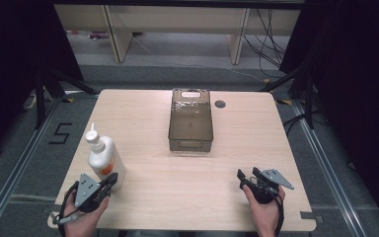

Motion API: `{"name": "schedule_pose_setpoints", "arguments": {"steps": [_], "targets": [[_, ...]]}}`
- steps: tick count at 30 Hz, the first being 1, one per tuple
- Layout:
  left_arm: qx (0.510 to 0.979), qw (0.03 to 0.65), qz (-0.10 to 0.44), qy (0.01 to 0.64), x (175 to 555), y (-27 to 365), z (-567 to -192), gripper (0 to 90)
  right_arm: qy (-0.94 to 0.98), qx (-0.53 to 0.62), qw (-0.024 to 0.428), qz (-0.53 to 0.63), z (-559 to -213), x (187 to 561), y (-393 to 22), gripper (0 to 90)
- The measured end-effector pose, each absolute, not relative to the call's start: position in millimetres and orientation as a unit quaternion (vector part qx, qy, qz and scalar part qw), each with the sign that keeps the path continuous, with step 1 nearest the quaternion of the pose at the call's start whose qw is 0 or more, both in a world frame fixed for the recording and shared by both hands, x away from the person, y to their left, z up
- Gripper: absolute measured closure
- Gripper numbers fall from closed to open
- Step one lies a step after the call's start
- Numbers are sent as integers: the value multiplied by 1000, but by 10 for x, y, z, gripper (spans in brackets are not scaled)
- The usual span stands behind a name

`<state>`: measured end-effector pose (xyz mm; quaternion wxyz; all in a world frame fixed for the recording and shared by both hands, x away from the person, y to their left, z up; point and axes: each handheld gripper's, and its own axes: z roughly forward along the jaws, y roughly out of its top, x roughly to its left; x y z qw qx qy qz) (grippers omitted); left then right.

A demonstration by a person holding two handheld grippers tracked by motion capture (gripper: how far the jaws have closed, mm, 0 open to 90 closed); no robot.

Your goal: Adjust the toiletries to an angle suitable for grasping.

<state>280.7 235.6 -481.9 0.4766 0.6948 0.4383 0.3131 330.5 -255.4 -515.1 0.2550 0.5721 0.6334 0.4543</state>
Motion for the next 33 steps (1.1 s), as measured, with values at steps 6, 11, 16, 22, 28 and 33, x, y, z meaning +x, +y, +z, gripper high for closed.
{"name": "schedule_pose_setpoints", "arguments": {"steps": [6, 11, 16, 22, 28, 33], "targets": [[682, 470, 321, 461, 2805, 2531, -4820, 900, 633, 573, 255, 454, -5151, 3304, -2555, 370], [667, 466, 328, 480, 2824, 2655, -4804, 900, 634, 573, 257, 451, -5149, 3303, -2557, 371], [656, 466, 334, 492, 2855, 2737, -4802, 899, 634, 573, 255, 453, -5153, 3306, -2560, 370], [643, 459, 341, 510, 2921, 2858, -4808, 900, 635, 570, 258, 452, -5143, 3290, -2570, 370], [630, 458, 347, 522, 3000, 2942, -4816, 899, 635, 571, 258, 452, -5142, 3289, -2566, 369], [621, 460, 350, 529, 3055, 2986, -4826, 899, 622, 589, 240, 457, -5138, 3275, -2530, 369]]}}
